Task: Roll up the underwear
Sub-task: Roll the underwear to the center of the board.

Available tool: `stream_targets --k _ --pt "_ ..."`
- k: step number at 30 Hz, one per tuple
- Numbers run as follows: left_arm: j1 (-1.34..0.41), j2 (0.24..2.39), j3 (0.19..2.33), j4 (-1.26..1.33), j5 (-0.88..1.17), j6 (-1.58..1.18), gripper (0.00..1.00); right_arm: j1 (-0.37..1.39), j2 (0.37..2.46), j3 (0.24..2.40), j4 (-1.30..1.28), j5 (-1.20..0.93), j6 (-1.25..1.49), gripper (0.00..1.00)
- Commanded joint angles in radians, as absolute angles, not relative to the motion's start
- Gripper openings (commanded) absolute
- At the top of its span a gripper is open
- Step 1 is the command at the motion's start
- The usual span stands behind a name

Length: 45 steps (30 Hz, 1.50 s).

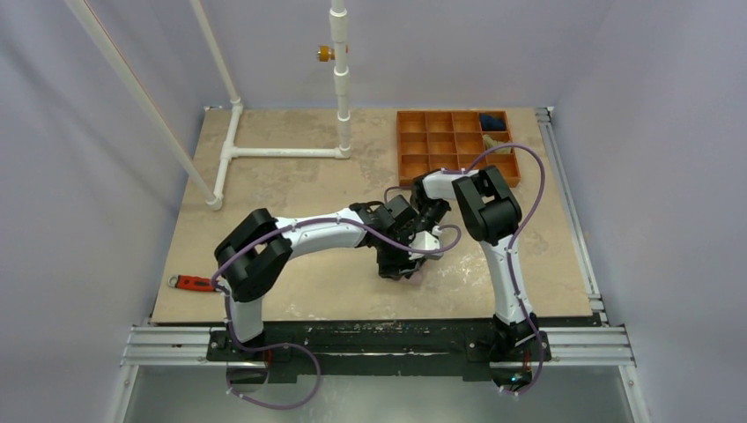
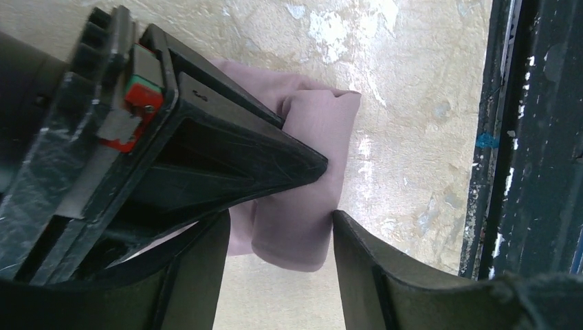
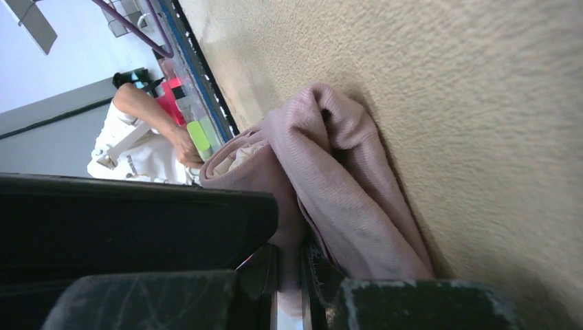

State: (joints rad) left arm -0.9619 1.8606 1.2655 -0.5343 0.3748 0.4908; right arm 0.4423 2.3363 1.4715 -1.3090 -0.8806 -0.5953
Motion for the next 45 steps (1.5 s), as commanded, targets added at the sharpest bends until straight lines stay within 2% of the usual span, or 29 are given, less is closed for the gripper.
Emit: stream_targets --k 1,5,9,11,16,21,26,35,45 --pt "-0.978 1.889 1.284 -0.475 0.388 0.510 0.56 0.425 2.398 1.479 -1.003 -0.637 -0.693 0.00" --pt "-0.984 1.916 1.285 -0.465 0.395 0.498 0.56 0.425 2.401 1.482 -1.003 -0.638 -0.690 0.00" --pt "-0.985 1.938 1.284 -0.470 0.403 0.487 0.47 0.426 2.399 1.479 -1.001 -0.638 -0.687 0.00" --pt "-0.986 1.943 1.273 -0.470 0.408 0.483 0.37 0.426 2.396 1.477 -0.995 -0.636 -0.682 0.00" --pt "-0.986 1.958 1.247 -0.482 0.421 0.482 0.00 0.423 2.383 1.470 -0.985 -0.641 -0.671 0.01" --pt "-0.986 1.965 1.213 -0.472 0.413 0.497 0.00 0.408 2.350 1.457 -0.993 -0.664 -0.670 0.08" --pt "-0.986 1.964 1.180 -0.452 0.393 0.515 0.00 0.372 2.303 1.452 -1.022 -0.701 -0.688 0.19" --pt "-0.985 1.966 1.153 -0.452 0.359 0.535 0.00 0.298 2.235 1.434 -1.079 -0.749 -0.744 0.25" --pt "-0.985 1.991 1.174 -0.486 0.337 0.534 0.00 0.214 2.145 1.419 -1.123 -0.784 -0.783 0.26"
